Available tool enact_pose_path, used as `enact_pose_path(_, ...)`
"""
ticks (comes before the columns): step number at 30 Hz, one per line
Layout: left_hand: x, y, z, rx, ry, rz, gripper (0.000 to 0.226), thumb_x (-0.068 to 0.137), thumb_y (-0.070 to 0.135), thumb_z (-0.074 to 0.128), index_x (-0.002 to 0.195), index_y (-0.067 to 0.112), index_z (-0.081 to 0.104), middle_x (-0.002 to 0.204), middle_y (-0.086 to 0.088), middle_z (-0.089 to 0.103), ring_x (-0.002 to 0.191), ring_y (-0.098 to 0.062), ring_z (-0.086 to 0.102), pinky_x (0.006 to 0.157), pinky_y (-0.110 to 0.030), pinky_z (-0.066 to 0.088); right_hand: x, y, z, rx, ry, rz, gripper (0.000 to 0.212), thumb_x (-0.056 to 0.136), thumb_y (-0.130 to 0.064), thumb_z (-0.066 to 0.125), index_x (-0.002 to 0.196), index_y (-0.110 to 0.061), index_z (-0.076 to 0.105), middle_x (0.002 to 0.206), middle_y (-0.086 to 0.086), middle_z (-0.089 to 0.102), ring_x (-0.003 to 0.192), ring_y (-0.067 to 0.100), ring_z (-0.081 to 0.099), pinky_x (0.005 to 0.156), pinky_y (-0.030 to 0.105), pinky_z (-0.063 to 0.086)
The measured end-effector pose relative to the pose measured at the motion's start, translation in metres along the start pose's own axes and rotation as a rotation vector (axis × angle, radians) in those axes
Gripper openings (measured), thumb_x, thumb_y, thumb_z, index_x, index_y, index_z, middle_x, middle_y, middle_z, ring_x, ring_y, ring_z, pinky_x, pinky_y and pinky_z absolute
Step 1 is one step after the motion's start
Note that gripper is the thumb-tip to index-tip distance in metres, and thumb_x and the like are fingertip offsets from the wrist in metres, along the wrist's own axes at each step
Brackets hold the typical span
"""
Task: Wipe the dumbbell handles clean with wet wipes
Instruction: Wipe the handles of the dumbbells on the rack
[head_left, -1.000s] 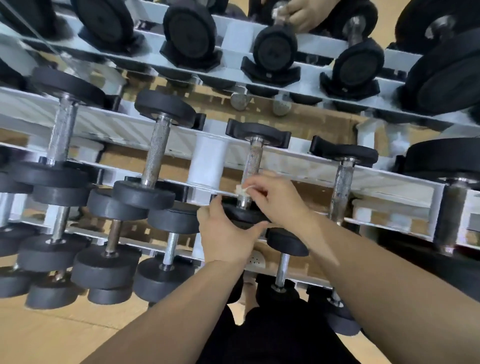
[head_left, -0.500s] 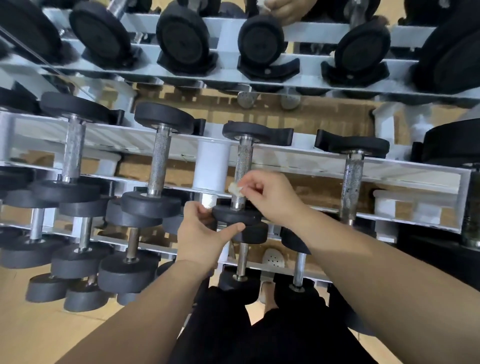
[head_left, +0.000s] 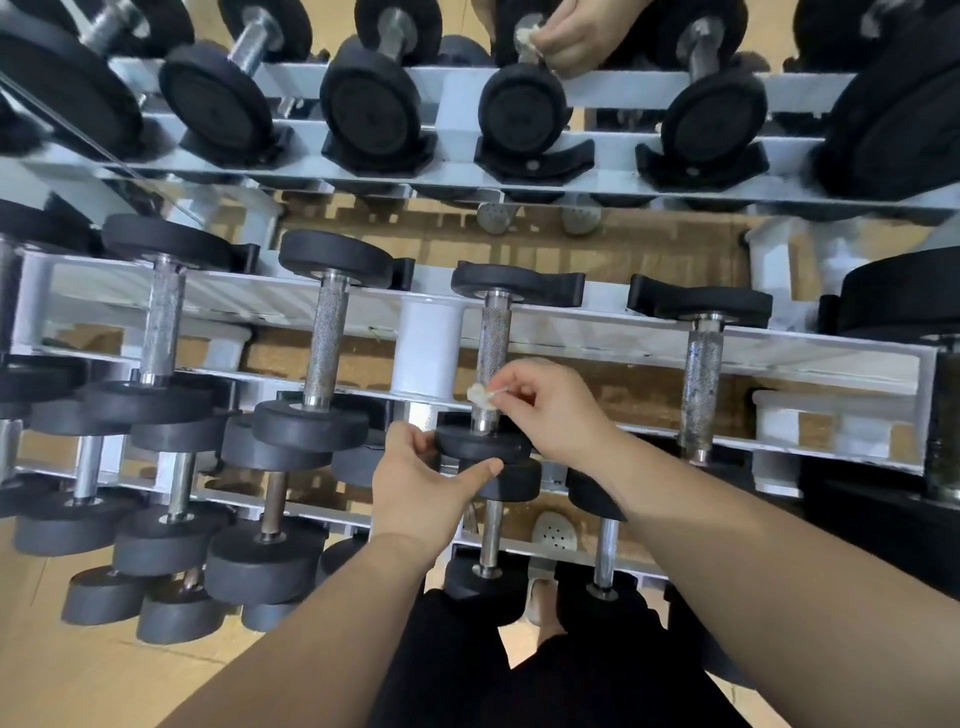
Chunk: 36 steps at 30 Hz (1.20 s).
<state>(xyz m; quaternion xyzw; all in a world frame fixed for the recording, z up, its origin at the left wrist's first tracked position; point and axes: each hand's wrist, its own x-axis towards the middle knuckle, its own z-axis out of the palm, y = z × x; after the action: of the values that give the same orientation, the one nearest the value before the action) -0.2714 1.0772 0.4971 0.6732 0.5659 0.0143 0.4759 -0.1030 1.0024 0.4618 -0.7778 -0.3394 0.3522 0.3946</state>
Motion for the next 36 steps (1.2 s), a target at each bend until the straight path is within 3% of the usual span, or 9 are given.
enact_pose_path(2,-0.002,0.002,0.001,0.005,0.004,-0.006,0.062,0.059,0.036,0.097,0.095,0.019,0.049,0.094,0.003,0.067,0.09,-0.013,0.066,0.078,-0.028,0.055,0.006,0.001,-0.006,0.011,-0.028,-0.02,0.008,0.093,-0.021,0.068,0.097,-0.027,0.071,0.094,-0.009,0.068,0.089,0.008,0.063,0.083,0.031,0.053)
enact_pose_path(7,-0.007,0.011,0.007,0.03,0.026,-0.023,0.059,0.063,0.033,0.095,0.094,0.016,0.049,0.092,-0.002,0.063,0.083,-0.016,0.062,0.065,-0.022,0.047,0.039,-0.013,-0.022,0.184,0.265,0.077,0.009,0.095,-0.017,0.062,0.099,-0.021,0.068,0.09,-0.007,0.066,0.083,0.005,0.062,0.072,0.022,0.048)
enact_pose_path(11,-0.009,0.024,0.017,0.079,0.038,-0.038,0.061,0.064,0.03,0.094,0.09,0.017,0.041,0.083,-0.003,0.056,0.068,-0.013,0.052,0.057,-0.024,0.039,0.008,-0.002,-0.007,0.143,0.108,0.077,0.008,0.092,-0.017,0.065,0.096,-0.023,0.068,0.091,-0.008,0.067,0.086,0.008,0.063,0.079,0.025,0.051)
enact_pose_path(15,-0.01,0.039,0.033,0.187,0.085,-0.036,0.073,0.051,0.048,0.096,0.086,0.016,0.039,0.087,-0.003,0.053,0.068,-0.013,0.048,0.053,-0.026,0.036,-0.017,0.011,0.001,0.146,0.041,0.078,0.01,0.089,-0.013,0.07,0.09,-0.024,0.071,0.088,-0.008,0.07,0.08,-0.001,0.061,0.072,0.011,0.045)
enact_pose_path(22,0.001,0.031,0.015,0.133,0.065,-0.12,0.074,0.047,0.056,0.094,0.089,0.024,0.043,0.09,0.0,0.064,0.08,-0.017,0.065,0.072,-0.039,0.057,0.014,0.005,-0.001,0.464,0.083,0.177,0.007,0.09,-0.018,0.071,0.087,-0.025,0.069,0.081,-0.004,0.069,0.076,0.013,0.067,0.077,0.035,0.058)
enact_pose_path(25,0.006,0.026,-0.005,-0.001,-0.008,-0.117,0.064,0.062,0.03,0.096,0.091,0.015,0.04,0.082,0.002,0.057,0.064,-0.008,0.056,0.057,-0.024,0.05,0.018,0.0,0.0,0.521,0.195,0.197,0.01,0.093,-0.016,0.068,0.088,-0.024,0.066,0.085,-0.002,0.071,0.074,0.012,0.069,0.071,0.031,0.058)
enact_pose_path(28,0.015,0.026,-0.018,-0.077,-0.113,-0.111,0.061,0.07,0.009,0.091,0.09,0.015,0.034,0.078,-0.002,0.047,0.044,0.003,0.046,0.044,-0.01,0.04,0.01,0.005,0.003,0.347,0.173,0.151,0.017,0.092,-0.02,0.069,0.082,-0.032,0.063,0.082,-0.006,0.069,0.079,0.015,0.067,0.077,0.036,0.058)
enact_pose_path(32,0.023,0.022,-0.021,-0.087,-0.193,-0.115,0.06,0.074,0.003,0.087,0.091,0.015,0.03,0.074,-0.001,0.038,0.041,0.003,0.041,0.042,-0.008,0.037,-0.002,0.005,0.012,0.336,0.108,0.16,0.014,0.095,-0.021,0.064,0.084,-0.028,0.06,0.079,-0.006,0.068,0.073,0.012,0.065,0.077,0.039,0.057)
enact_pose_path(36,0.026,0.016,-0.02,-0.108,-0.213,-0.116,0.058,0.075,0.003,0.086,0.086,0.016,0.031,0.076,-0.001,0.04,0.042,0.003,0.043,0.045,-0.007,0.038,0.037,-0.014,0.002,0.493,0.243,0.189,0.013,0.097,-0.022,0.061,0.085,-0.025,0.057,0.086,0.001,0.066,0.076,0.016,0.064,0.079,0.044,0.058)
